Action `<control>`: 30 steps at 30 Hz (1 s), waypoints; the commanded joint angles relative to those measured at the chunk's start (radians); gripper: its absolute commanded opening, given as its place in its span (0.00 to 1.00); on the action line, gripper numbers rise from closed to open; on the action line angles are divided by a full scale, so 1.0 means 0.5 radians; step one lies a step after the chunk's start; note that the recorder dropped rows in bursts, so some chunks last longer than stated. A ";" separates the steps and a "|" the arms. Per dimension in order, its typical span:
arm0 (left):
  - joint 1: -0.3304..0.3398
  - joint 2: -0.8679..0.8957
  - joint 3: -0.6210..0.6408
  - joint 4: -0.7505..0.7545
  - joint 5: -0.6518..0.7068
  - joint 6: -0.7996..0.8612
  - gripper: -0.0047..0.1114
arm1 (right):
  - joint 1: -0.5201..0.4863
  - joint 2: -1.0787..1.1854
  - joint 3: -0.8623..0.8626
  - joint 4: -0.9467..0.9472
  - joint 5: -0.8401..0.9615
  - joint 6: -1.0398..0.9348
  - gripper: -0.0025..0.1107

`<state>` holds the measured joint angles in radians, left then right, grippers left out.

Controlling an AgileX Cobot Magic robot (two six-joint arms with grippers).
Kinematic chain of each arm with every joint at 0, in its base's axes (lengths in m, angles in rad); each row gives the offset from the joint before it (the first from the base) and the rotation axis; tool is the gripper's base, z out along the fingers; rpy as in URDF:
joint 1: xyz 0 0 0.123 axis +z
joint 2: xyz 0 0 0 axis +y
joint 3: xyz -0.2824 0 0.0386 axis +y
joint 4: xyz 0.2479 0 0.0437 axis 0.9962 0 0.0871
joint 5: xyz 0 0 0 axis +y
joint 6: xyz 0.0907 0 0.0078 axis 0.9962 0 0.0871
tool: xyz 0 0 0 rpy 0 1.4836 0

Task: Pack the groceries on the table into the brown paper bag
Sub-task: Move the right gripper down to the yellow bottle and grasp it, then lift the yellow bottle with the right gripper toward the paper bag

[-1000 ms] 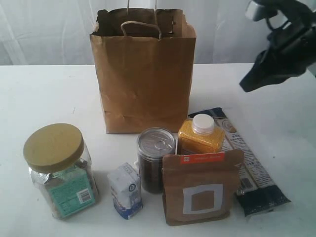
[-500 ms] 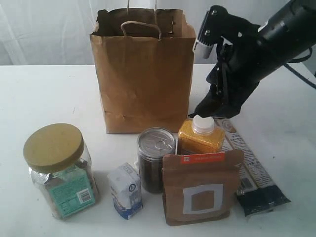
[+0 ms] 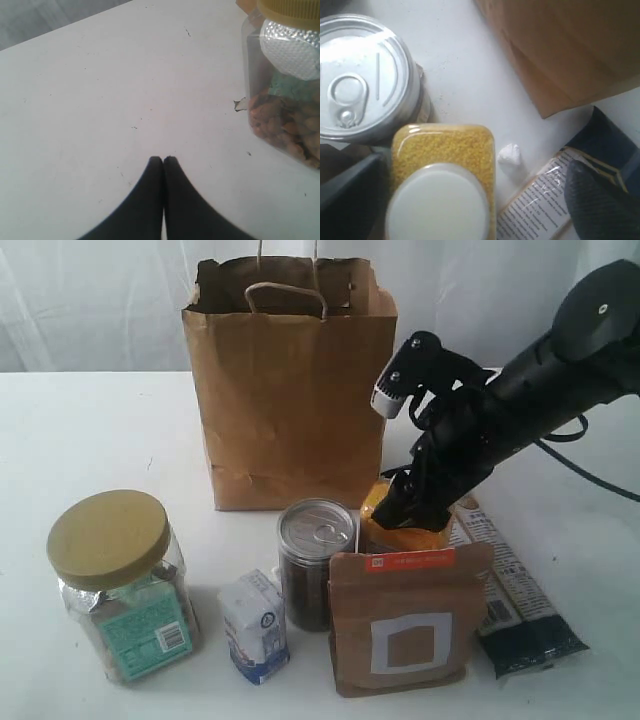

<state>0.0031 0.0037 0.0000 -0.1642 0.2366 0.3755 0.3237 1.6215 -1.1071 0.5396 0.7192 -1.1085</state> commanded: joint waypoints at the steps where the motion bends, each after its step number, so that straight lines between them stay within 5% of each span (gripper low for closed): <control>1: -0.010 -0.007 0.000 -0.016 -0.002 -0.002 0.04 | 0.003 0.071 0.010 0.009 -0.045 -0.027 0.80; 10: -0.010 -0.007 0.000 -0.016 -0.002 -0.002 0.04 | 0.003 0.111 0.010 -0.001 -0.038 -0.004 0.77; 21: -0.010 -0.007 0.000 -0.016 -0.002 -0.002 0.04 | 0.003 0.098 0.010 -0.176 0.073 0.082 0.23; 30: -0.010 -0.007 0.000 -0.016 -0.002 -0.002 0.04 | 0.003 -0.124 0.003 -0.207 0.008 0.082 0.19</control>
<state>0.0031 0.0037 0.0000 -0.1642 0.2366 0.3755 0.3257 1.5792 -1.0995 0.4239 0.7632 -1.0722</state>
